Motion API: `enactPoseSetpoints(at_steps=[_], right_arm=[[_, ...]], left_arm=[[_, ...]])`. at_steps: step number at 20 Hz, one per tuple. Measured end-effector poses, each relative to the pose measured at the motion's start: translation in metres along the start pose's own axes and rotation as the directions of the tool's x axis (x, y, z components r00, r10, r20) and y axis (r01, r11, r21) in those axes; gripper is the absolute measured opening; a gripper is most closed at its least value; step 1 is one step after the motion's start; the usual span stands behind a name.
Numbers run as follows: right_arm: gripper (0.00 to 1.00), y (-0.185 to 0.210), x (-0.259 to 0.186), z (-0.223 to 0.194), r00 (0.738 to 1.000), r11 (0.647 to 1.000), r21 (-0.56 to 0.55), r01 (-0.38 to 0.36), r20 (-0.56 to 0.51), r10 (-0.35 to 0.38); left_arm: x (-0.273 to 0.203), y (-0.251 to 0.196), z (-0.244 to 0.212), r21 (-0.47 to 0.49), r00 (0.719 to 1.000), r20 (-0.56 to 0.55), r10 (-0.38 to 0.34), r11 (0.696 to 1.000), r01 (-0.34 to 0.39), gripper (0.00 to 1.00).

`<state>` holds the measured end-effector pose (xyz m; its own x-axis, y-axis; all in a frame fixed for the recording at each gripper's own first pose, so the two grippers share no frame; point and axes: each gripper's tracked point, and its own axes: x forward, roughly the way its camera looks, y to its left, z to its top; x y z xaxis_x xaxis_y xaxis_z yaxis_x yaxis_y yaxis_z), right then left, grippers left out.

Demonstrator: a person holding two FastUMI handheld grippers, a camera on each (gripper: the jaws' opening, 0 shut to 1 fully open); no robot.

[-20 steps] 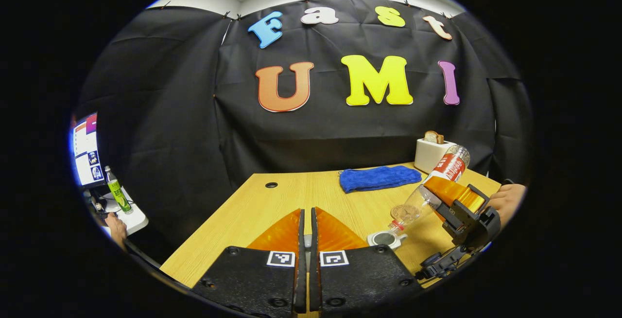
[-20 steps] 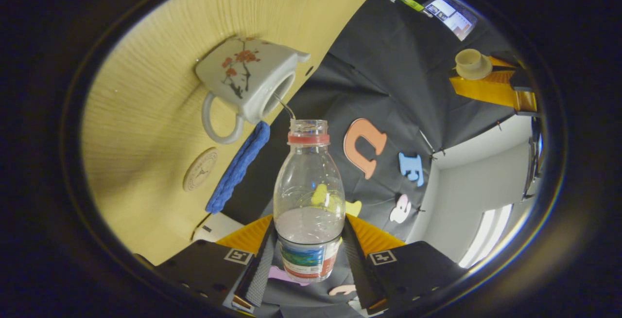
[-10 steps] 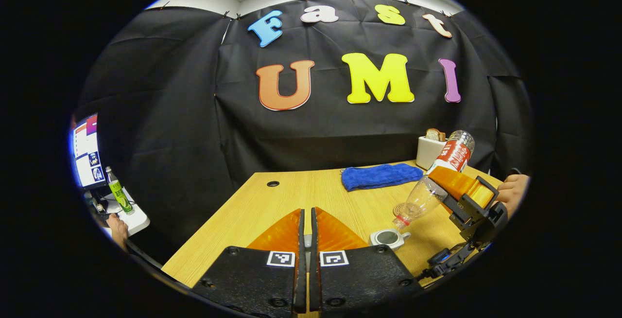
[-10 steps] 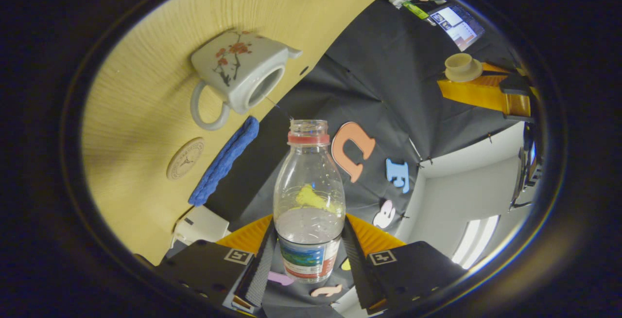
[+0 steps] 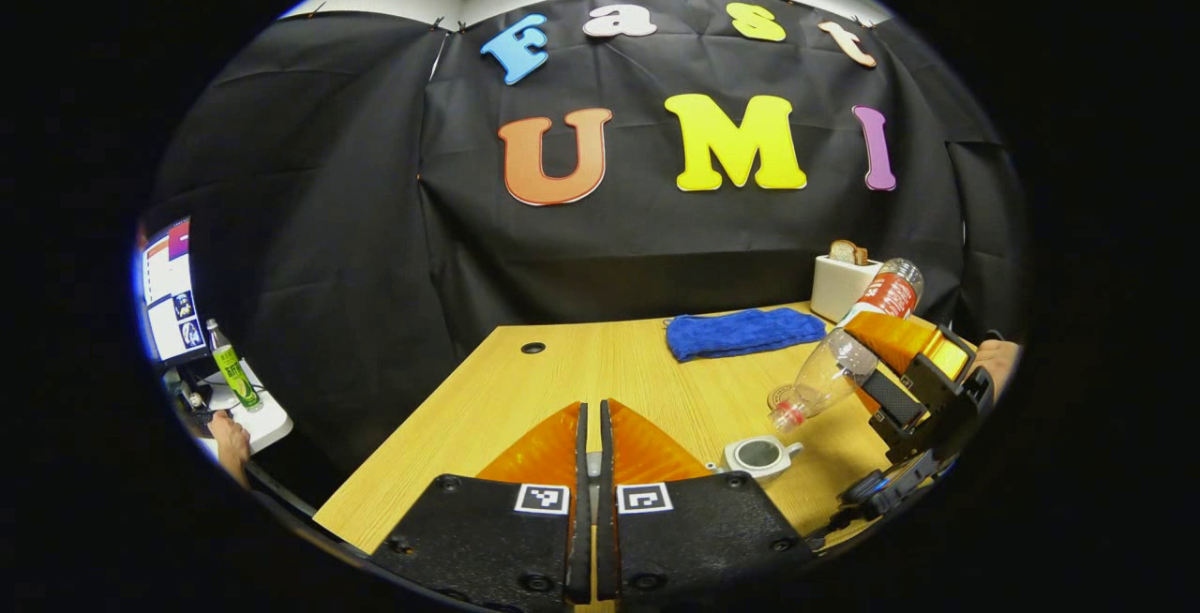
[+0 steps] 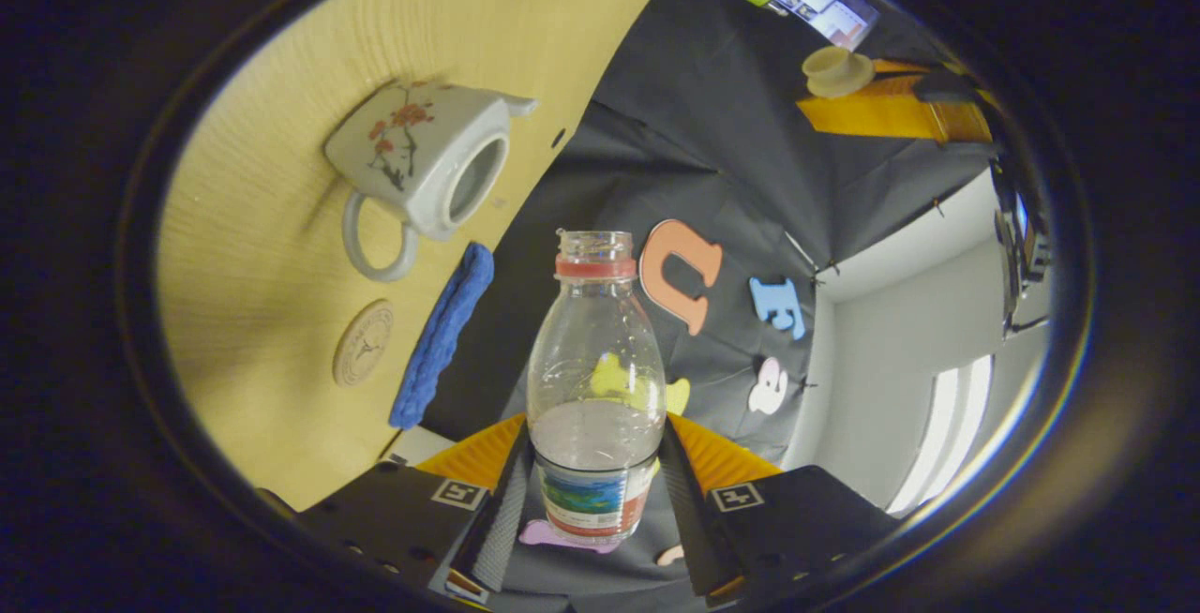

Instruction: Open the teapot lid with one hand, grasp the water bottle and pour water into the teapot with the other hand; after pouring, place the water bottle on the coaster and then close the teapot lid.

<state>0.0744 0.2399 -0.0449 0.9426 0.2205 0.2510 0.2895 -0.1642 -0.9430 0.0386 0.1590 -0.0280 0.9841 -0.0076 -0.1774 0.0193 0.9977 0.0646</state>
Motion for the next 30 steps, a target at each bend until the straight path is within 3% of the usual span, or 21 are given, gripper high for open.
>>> enactPoseSetpoints(at_steps=[2,4,6,8,11,13,17,23,24,25,27,30], right_arm=[[0.71,0.003,-0.001,-0.008,0.999,0.989,0.141,-0.038,-0.017,0.041],[0.71,-0.001,0.0,-0.017,0.997,0.949,0.309,-0.067,-0.025,0.079],[0.72,-0.006,-0.001,-0.02,0.993,0.869,0.485,-0.099,-0.009,0.118],[0.73,-0.007,0.003,-0.027,0.986,0.766,0.631,-0.125,-0.008,0.168],[0.73,-0.002,0.016,-0.031,0.971,0.575,0.803,-0.154,0.016,0.238],[0.74,0.01,0.025,-0.026,0.95,0.406,0.893,-0.197,0.071,0.305],[0.71,0.024,0.042,-0.021,0.933,0.057,0.985,-0.165,0.137,0.333],[0.73,0.06,0.068,-0.024,0.911,-0.296,0.955,-0.01,0.131,0.391],[0.72,0.067,0.07,-0.025,0.904,-0.333,0.943,0.011,0.133,0.406],[0.72,0.072,0.075,-0.027,0.898,-0.339,0.94,0.033,0.122,0.424],[0.72,0.074,0.085,-0.028,0.898,-0.335,0.941,0.039,0.114,0.424],[0.72,0.08,0.099,-0.024,0.905,-0.302,0.953,0.032,0.101,0.414]], left_arm=[[0.0,0.003,-0.002,-0.003,1.0,-0.004,0.005,1.0,-0.005,0.05],[0.001,0.004,-0.003,-0.01,1.0,-0.007,0.005,1.0,-0.006,0.05],[0.002,0.004,-0.004,-0.015,1.0,-0.013,0.006,1.0,-0.006,0.05],[0.002,0.005,-0.006,-0.013,1.0,-0.019,0.009,1.0,-0.009,0.05],[0.004,0.003,-0.007,0.001,0.999,-0.026,0.02,1.0,-0.02,0.05],[0.002,0.0,-0.006,0.005,1.0,-0.022,0.011,1.0,-0.011,0.05],[0.002,-0.009,-0.002,0.013,1.0,-0.011,-0.009,1.0,0.009,0.05],[0.011,-0.009,-0.015,0.002,0.999,-0.05,-0.001,1.0,0.001,0.06],[0.011,-0.008,-0.016,0.0,0.999,-0.052,0.002,1.0,-0.002,0.05],[0.012,-0.007,-0.015,0.0,0.999,-0.049,0.003,1.0,-0.003,0.05],[0.012,-0.007,-0.015,-0.005,0.999,-0.047,0.005,1.0,-0.005,0.05],[0.014,-0.012,-0.015,-0.015,0.999,-0.044,-0.005,1.0,0.004,0.05]])
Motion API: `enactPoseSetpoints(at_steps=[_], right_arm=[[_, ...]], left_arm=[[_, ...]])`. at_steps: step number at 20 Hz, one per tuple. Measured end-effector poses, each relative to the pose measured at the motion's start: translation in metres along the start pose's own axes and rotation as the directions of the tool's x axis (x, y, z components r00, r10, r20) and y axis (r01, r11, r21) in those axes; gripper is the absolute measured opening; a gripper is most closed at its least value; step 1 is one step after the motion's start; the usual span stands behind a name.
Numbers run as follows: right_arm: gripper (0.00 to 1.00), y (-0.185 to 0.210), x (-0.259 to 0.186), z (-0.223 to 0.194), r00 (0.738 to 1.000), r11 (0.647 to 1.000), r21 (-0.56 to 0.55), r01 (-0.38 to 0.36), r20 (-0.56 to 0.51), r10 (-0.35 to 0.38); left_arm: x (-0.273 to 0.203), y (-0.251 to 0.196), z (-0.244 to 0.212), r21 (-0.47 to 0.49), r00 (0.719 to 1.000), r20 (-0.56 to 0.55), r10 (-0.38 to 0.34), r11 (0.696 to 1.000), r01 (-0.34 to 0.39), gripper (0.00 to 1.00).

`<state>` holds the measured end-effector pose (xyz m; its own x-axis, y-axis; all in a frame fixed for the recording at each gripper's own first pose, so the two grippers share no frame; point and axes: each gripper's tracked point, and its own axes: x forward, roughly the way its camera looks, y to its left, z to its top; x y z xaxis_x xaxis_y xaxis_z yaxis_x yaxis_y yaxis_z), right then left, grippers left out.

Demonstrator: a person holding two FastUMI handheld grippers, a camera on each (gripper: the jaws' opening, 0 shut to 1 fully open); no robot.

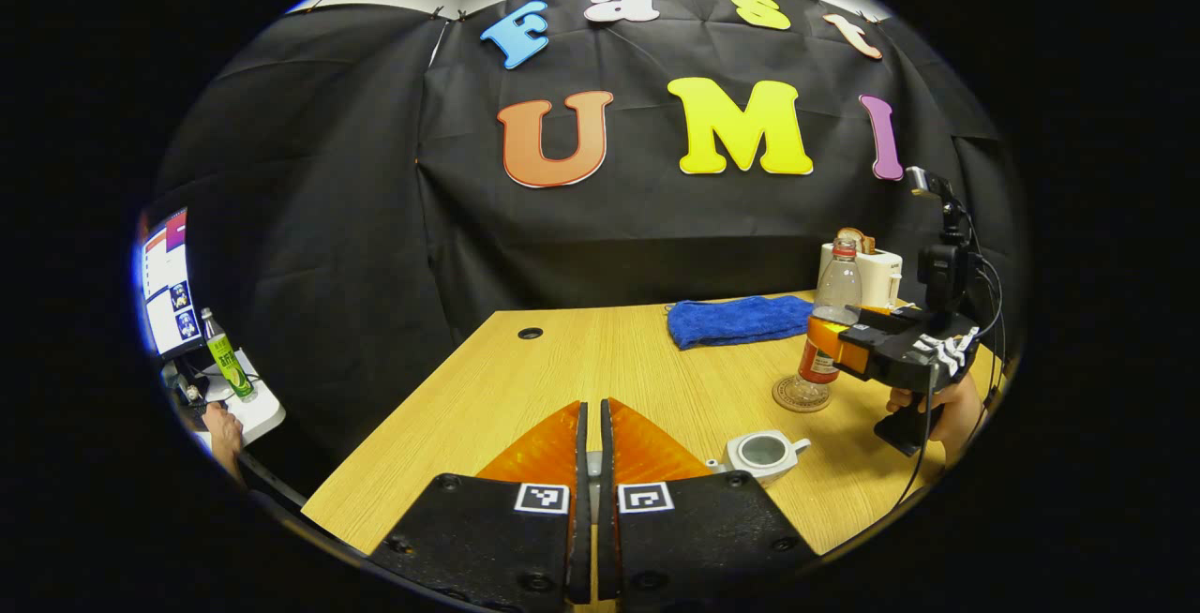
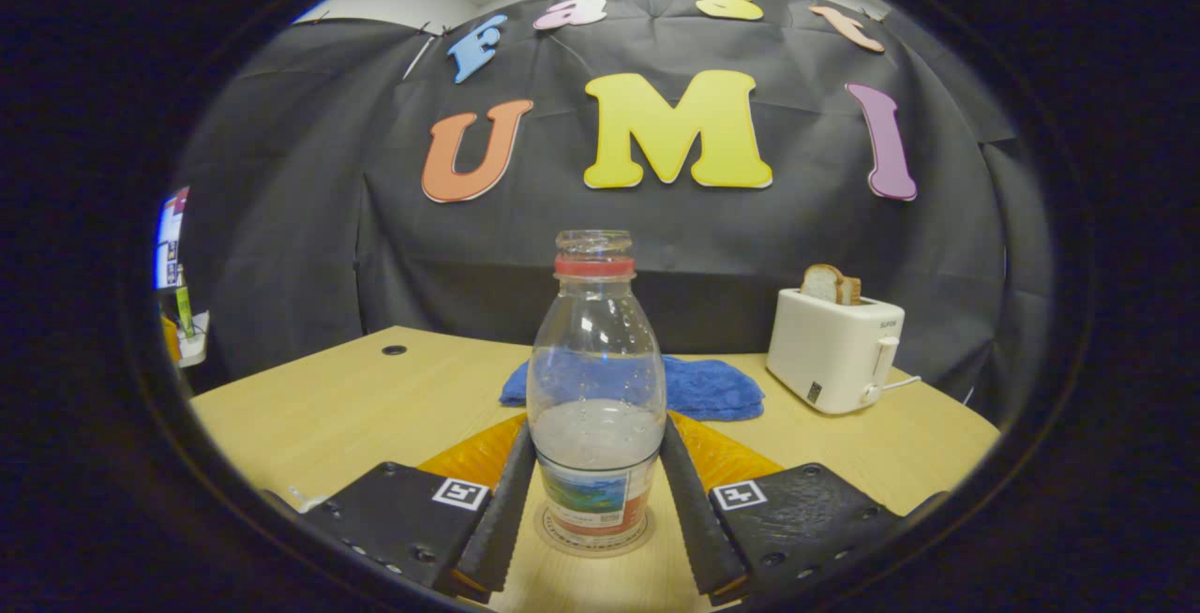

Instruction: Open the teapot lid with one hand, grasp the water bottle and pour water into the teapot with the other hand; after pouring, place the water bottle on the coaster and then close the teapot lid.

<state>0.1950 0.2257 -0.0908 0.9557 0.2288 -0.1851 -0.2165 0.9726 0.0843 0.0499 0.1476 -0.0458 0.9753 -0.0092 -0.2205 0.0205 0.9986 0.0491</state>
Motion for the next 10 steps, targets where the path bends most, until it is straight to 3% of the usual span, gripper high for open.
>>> enactPoseSetpoints(at_steps=[7,9,10], right_arm=[[0.77,0.0,0.01,-0.009,0.999,0.999,-0.002,-0.035,-0.025,0.035],[0.81,-0.002,0.01,-0.01,0.999,0.999,-0.003,-0.037,-0.032,0.037],[0.89,-0.003,0.009,-0.009,0.999,0.999,-0.006,-0.035,-0.028,0.035]], left_arm=[[0.004,-0.012,-0.005,0.02,1.0,-0.011,-0.019,1.0,0.019,0.05],[0.004,-0.014,-0.005,0.02,1.0,-0.015,-0.024,1.0,0.024,0.05],[0.004,-0.015,-0.005,0.02,1.0,-0.014,-0.026,0.999,0.026,0.05]])
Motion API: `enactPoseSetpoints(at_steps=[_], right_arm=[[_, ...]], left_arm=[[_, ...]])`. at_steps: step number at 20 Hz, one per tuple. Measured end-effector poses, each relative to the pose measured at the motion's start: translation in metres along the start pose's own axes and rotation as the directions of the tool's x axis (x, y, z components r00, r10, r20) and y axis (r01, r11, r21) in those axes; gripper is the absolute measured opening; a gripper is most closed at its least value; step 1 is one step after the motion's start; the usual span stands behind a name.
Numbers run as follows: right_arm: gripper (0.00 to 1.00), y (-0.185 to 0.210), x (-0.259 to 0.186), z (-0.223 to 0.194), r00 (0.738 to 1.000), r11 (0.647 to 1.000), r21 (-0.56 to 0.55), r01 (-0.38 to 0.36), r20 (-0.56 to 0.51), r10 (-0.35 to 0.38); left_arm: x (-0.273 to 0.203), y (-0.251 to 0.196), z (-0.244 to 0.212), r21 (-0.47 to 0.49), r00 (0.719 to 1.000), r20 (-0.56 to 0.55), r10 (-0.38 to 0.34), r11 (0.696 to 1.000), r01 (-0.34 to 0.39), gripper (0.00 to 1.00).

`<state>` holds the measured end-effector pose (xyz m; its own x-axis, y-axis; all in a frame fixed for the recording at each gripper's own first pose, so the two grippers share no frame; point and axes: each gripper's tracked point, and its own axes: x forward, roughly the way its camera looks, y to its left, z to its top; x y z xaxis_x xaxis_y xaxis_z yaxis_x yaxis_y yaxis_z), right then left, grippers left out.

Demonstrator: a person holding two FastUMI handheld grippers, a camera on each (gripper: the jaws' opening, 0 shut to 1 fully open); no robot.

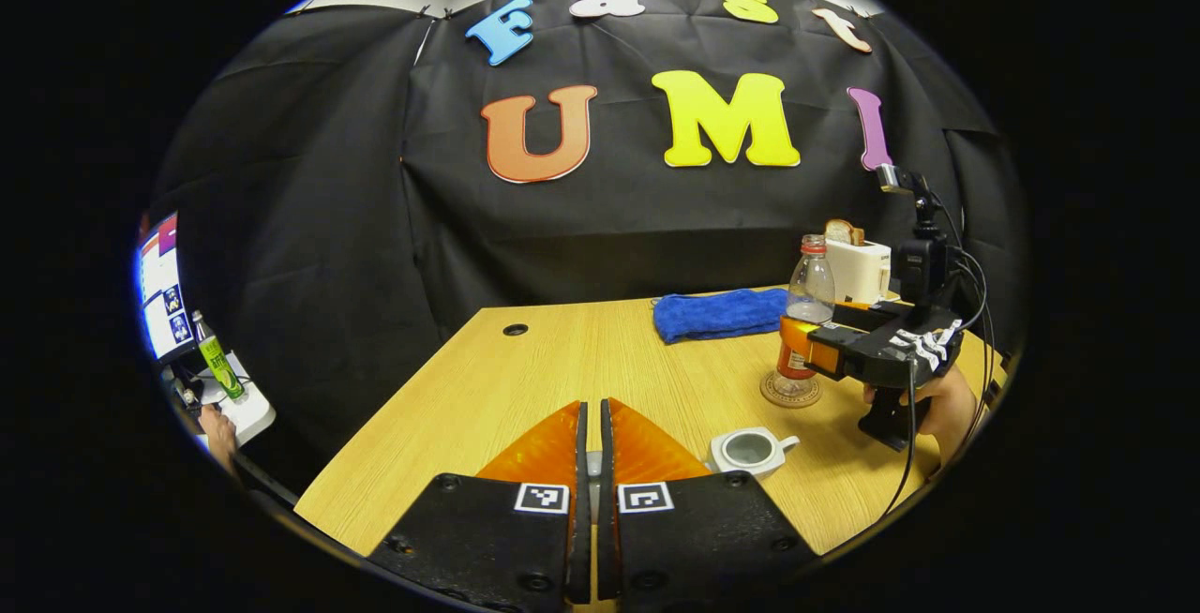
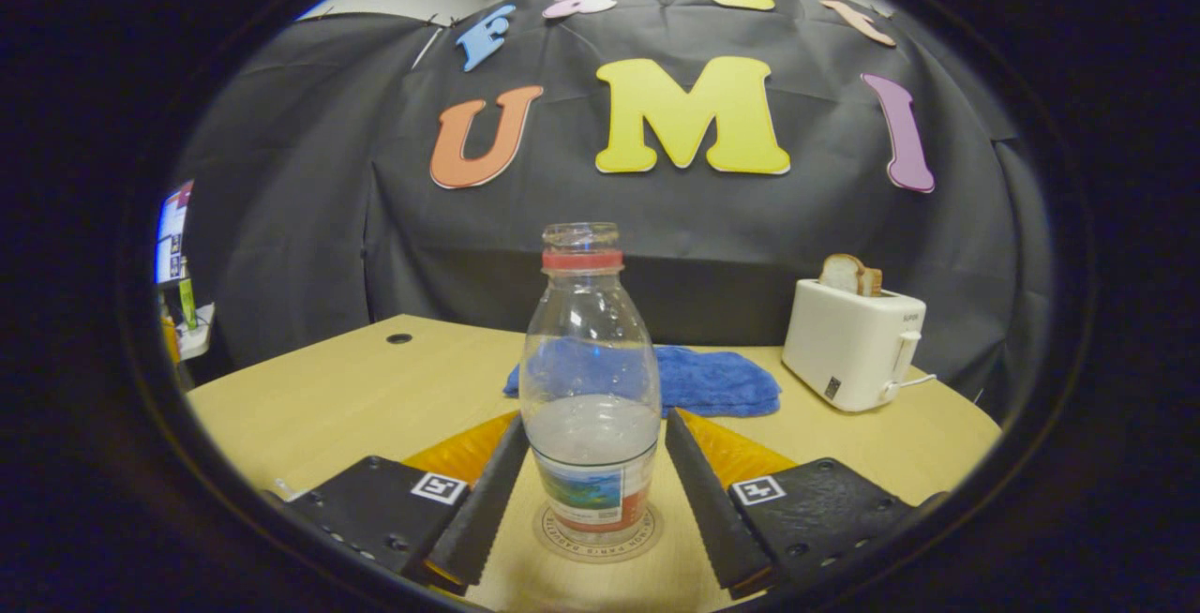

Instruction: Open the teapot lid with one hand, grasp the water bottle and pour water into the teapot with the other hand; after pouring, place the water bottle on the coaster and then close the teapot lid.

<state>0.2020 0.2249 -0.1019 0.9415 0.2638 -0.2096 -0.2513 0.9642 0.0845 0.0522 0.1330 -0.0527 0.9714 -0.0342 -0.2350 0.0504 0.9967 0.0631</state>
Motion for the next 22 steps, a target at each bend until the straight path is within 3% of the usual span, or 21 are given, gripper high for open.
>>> enactPoseSetpoints(at_steps=[2,5,8,14,17,19,20,22], right_arm=[[0.98,-0.003,-0.003,0.003,1.0,1.0,-0.005,0.002,0.007,-0.002],[0.97,-0.003,-0.018,0.011,1.0,1.0,-0.001,-0.018,0.024,0.018],[0.97,0.0,-0.043,0.022,0.995,0.997,0.001,-0.081,0.066,0.08],[0.96,-0.028,-0.094,0.023,0.986,0.998,-0.045,-0.035,0.161,0.042],[0.96,-0.032,-0.114,0.015,0.982,0.998,-0.036,-0.053,0.18,0.059],[0.97,-0.037,-0.126,0.012,0.979,0.998,-0.045,-0.054,0.196,0.062],[0.97,-0.041,-0.131,0.012,0.977,0.998,-0.051,-0.048,0.206,0.058],[0.96,-0.046,-0.14,0.012,0.972,0.997,-0.051,-0.05,0.225,0.061]], left_arm=[[0.0,-0.001,0.002,0.001,1.0,0.006,-0.004,1.0,0.004,0.05],[0.001,-0.009,0.003,-0.009,0.999,0.014,-0.034,0.999,0.034,0.05],[0.009,-0.036,0.004,-0.055,0.99,0.039,-0.137,0.989,0.139,0.05],[0.024,-0.093,-0.006,-0.175,0.95,0.049,-0.307,0.934,0.311,0.05],[0.032,-0.116,-0.011,-0.272,0.931,0.058,-0.36,0.892,0.362,0.05],[0.038,-0.128,-0.017,-0.309,0.924,0.058,-0.379,0.873,0.377,0.0],[0.044,-0.129,-0.022,-0.322,0.926,0.054,-0.374,0.871,0.37,0.05],[0.051,-0.13,-0.03,-0.349,0.927,0.037,-0.372,0.865,0.361,0.05]])
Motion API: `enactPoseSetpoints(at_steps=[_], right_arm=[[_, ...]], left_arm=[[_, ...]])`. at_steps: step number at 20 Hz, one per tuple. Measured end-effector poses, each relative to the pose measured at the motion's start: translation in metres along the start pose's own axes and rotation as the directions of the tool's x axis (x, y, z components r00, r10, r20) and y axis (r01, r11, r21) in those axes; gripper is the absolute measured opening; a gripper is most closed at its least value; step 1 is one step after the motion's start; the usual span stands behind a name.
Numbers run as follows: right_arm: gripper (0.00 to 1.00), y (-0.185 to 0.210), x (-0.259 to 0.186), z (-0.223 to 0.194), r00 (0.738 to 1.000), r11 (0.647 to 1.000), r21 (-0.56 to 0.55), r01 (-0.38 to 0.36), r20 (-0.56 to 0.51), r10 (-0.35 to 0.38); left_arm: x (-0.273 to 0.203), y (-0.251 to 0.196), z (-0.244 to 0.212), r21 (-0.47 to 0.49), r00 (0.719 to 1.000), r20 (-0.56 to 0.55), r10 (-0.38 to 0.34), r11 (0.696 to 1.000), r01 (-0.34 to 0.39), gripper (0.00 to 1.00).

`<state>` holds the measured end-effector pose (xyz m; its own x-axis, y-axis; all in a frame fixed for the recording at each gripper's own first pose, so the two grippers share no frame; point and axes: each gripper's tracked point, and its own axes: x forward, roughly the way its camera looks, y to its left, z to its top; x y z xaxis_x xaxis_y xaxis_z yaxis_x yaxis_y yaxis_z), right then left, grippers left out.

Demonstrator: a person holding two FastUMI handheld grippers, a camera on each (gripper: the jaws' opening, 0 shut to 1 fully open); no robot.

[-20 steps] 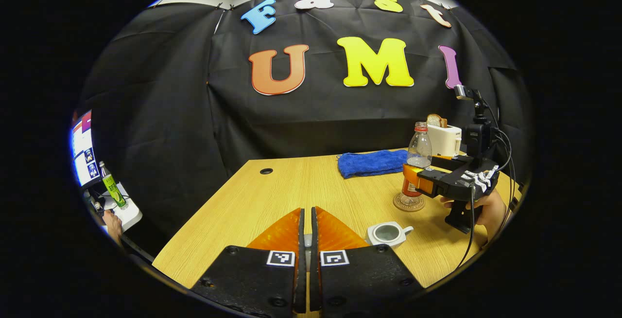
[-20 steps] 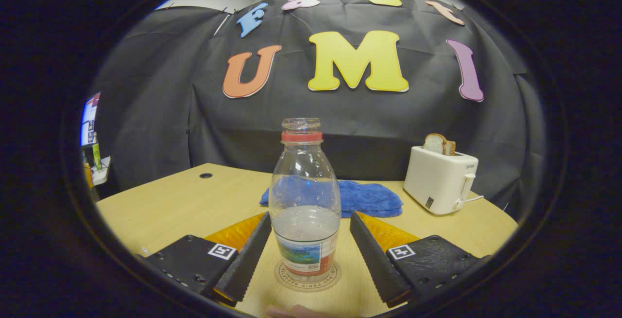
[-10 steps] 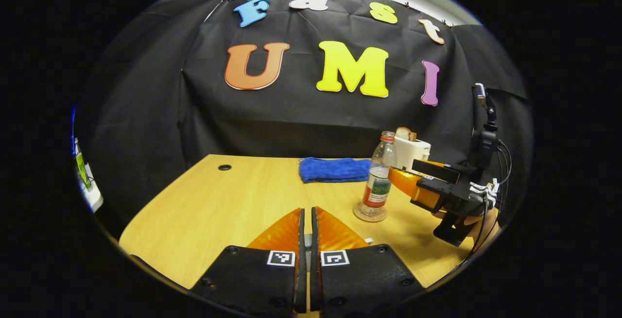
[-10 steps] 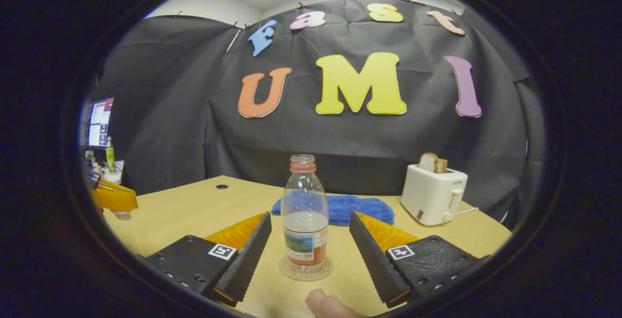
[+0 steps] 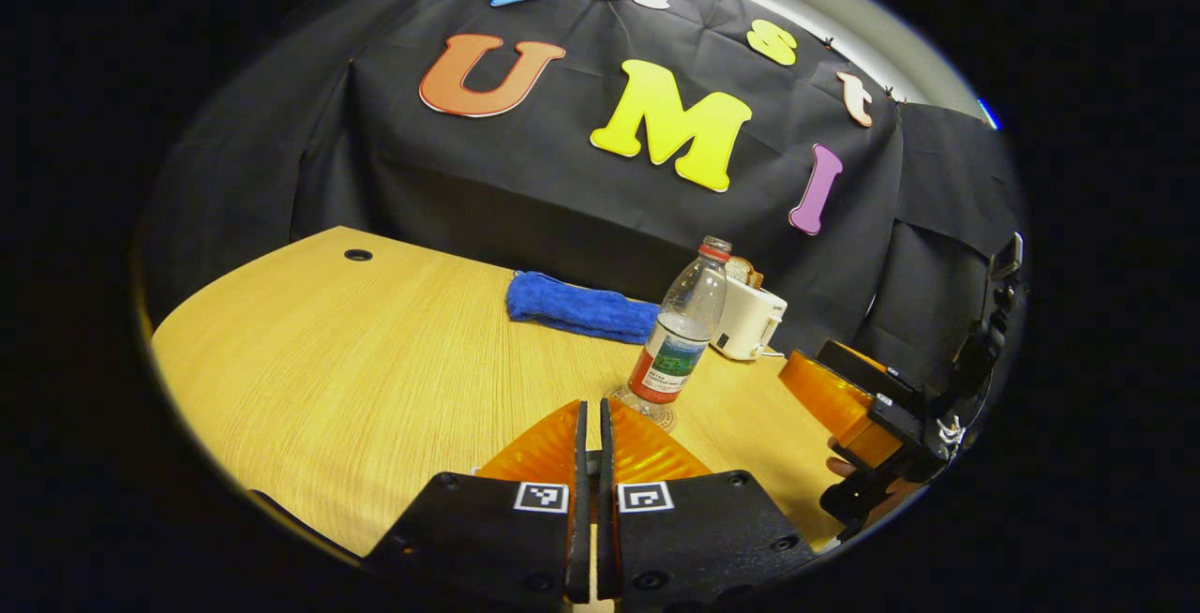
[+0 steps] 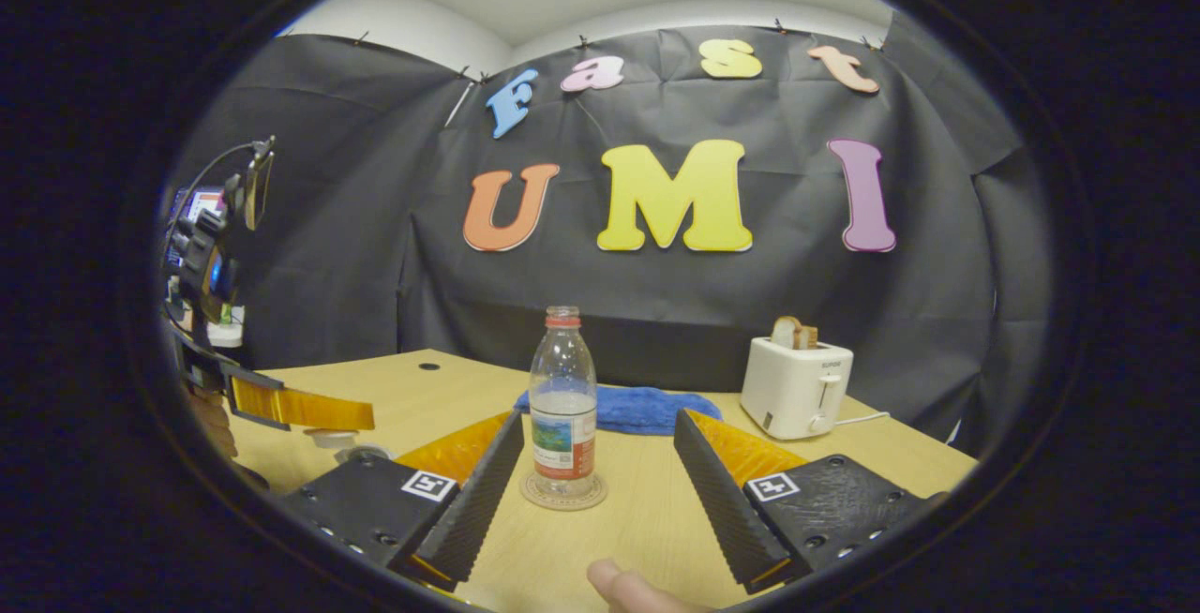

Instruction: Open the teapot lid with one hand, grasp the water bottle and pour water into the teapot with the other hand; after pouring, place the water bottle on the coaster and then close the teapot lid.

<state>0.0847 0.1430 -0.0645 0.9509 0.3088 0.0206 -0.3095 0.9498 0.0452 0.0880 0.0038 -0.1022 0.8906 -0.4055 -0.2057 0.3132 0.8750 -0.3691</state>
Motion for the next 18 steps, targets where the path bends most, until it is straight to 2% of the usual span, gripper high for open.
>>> enactPoseSetpoints(at_steps=[3,5,10,14,18], right_arm=[[0.96,-0.012,-0.008,-0.001,1.0,1.0,0.021,0.007,0.025,-0.008],[0.96,-0.022,-0.009,-0.004,1.0,0.999,0.035,0.019,0.022,-0.02],[0.96,-0.035,-0.011,-0.009,0.999,0.997,0.057,0.044,0.011,-0.045],[0.96,-0.029,-0.015,-0.005,0.999,0.998,0.048,0.031,0.023,-0.032],[0.96,-0.028,-0.016,-0.005,0.999,0.999,0.033,0.03,0.031,-0.031]], left_arm=[[0.007,0.011,-0.004,-0.038,1.0,0.009,0.024,0.999,-0.024,0.05],[0.012,0.012,0.001,-0.021,0.999,0.046,0.025,0.999,-0.024,0.05],[0.023,0.014,-0.001,0.012,0.997,0.059,0.042,0.999,-0.043,0.05],[0.032,0.017,-0.008,0.079,0.996,0.048,0.082,0.993,-0.085,0.05],[0.033,0.017,-0.007,0.097,0.993,0.063,0.096,0.99,-0.102,0.05]])
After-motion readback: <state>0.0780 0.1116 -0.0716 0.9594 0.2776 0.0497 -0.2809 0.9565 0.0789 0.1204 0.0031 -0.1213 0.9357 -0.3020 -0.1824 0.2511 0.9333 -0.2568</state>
